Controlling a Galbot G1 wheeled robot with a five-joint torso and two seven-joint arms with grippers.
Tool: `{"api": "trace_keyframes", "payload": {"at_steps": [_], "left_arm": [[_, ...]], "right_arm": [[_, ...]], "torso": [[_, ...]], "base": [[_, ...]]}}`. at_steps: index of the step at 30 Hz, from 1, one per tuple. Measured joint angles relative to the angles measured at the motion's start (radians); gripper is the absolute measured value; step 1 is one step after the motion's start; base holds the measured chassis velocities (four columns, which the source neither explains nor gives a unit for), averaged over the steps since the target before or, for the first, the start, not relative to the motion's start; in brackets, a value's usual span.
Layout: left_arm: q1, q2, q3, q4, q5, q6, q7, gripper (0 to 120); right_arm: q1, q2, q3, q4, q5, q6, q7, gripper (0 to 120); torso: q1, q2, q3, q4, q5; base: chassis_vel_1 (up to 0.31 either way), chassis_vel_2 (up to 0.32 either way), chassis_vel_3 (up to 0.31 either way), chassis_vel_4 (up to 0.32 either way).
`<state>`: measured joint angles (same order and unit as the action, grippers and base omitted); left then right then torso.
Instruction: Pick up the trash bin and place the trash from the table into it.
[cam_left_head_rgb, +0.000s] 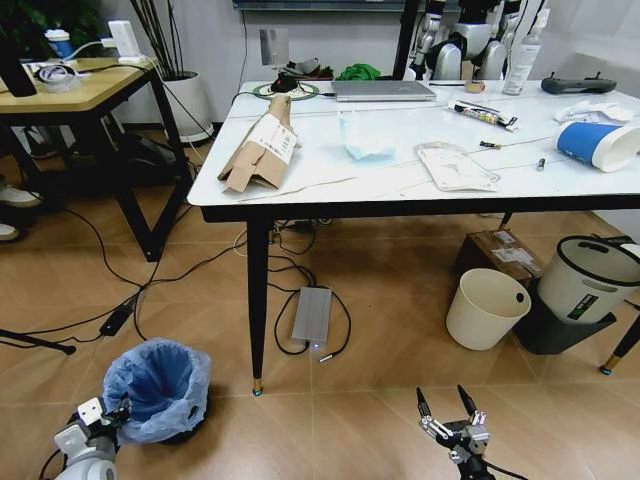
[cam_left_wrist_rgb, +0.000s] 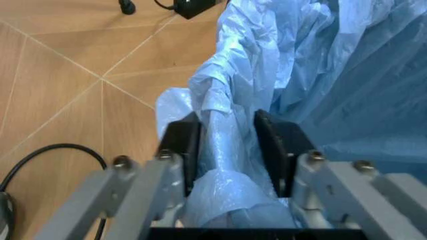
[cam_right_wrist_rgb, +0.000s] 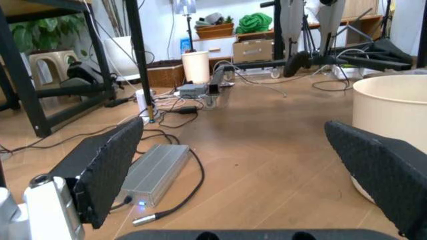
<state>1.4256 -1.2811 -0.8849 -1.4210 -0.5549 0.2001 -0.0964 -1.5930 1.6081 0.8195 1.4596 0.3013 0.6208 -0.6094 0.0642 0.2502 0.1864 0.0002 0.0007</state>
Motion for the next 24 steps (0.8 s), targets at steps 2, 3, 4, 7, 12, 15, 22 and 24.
{"api": "trace_keyframes", "payload": {"at_steps": [2,3,4,7,12,15,22,24], "left_arm": [[0.000,-0.001,0.000,0.003,-0.001,0.000,0.004,20],[0.000,-0.001,0.000,0.003,-0.001,0.000,0.007,15],[0.000,-0.001,0.000,0.003,-0.001,0.000,0.007,15],[0.002,-0.004,-0.002,0.004,-0.001,0.000,0.013,4],[0.008,-0.004,-0.003,0.001,-0.002,0.000,0.016,0],[0.016,-0.004,-0.005,-0.004,-0.003,0.000,0.021,0],[0.107,-0.013,0.016,-0.097,-0.006,-0.020,0.065,0],[0.131,-0.014,0.017,-0.119,-0.005,-0.026,0.089,0]], "right_arm": [[0.002,0.000,0.000,0.000,-0.002,0.000,0.002,100],[0.002,0.000,0.000,0.000,-0.002,-0.001,0.003,100],[0.002,0.000,0.000,0.000,-0.002,-0.001,0.003,100],[0.003,0.000,0.000,0.001,-0.005,-0.002,0.004,100],[0.003,0.000,0.001,0.004,-0.006,-0.003,0.005,100],[0.002,0.000,0.001,0.005,-0.007,-0.003,0.005,100],[-0.004,0.000,0.002,0.007,-0.016,-0.001,0.006,100],[-0.006,0.000,0.002,0.008,-0.019,0.000,0.006,100]], "torso": [[0.000,0.000,0.000,0.0000,0.0000],[0.000,0.000,0.000,0.0000,0.0001],[0.000,0.000,0.000,0.0000,0.0001],[0.000,0.000,0.000,-0.0002,0.0001],[0.000,0.000,0.000,-0.0002,-0.0008],[0.000,0.000,0.000,-0.0003,-0.0009],[0.000,0.000,0.000,-0.0005,-0.0020],[0.000,0.000,0.000,-0.0006,-0.0024]], "base": [[0.000,0.000,0.000,0.000],[0.000,0.000,0.000,0.000],[0.000,0.000,0.000,0.000],[0.000,0.000,0.000,0.000],[0.000,0.000,0.000,0.000],[0.000,0.000,0.000,0.000],[0.000,0.000,0.000,0.000],[0.000,0.000,0.000,0.000]]}}
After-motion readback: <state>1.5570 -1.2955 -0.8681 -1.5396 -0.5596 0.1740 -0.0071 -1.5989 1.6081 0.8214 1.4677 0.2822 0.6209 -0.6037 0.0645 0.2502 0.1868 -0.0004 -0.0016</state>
